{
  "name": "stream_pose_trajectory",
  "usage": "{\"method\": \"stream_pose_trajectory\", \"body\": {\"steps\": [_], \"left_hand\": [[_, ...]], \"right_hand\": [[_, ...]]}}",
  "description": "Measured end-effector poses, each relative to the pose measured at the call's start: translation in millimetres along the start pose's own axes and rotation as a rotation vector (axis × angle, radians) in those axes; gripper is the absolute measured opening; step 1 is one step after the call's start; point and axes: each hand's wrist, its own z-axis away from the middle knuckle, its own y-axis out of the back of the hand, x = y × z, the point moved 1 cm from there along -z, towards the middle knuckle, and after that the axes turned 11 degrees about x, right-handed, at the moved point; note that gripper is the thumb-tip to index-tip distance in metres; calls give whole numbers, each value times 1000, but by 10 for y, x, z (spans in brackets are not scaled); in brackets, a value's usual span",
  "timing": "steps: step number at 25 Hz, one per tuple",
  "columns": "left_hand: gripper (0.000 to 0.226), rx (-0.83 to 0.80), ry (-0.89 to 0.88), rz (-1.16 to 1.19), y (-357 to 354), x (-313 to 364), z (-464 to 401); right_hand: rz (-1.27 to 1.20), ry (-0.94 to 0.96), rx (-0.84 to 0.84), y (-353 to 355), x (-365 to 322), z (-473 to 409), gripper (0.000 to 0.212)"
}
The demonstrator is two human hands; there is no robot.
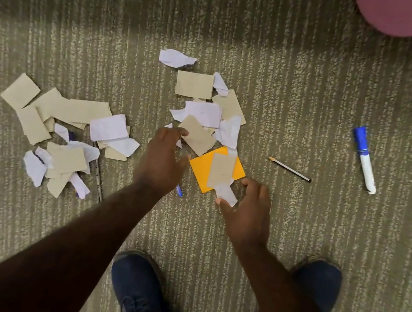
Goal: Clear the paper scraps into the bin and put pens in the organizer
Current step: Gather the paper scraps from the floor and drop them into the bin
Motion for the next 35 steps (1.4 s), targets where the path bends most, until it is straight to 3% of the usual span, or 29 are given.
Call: {"method": "stream_pose_trajectory", "body": {"steps": [5,8,11,17,20,24,30,35], "left_hand": [[53,17,26,-103,-87,-30,-207],[58,27,-69,-238,-160,-12,-269],[53,20,-164,-375,-216,7,-306],[28,53,-124,-384,-168,-21,-365],[15,61,-47,-259,-65,-66,-392],[21,117,18,-39,6,-43,-540],[33,32,-178,-294,-182,-38,-750],[35,56,-137,-172,-290,-2,-712]], "right_hand": [[-98,86,-17,-22,-4,-164,15],[-213,157,68,-31,-106,-206,15],[-157,221,87,-101,-278,-299,13],[-127,168,89,-220,-495,-513,25],[-190,177,57,-203,-494,-585,28],[-287,107,88,-140,-547,-714,20],[-90,167,142,-136,-710,-962,17],[-181,143,51,-141,-819,-1124,23]]}}
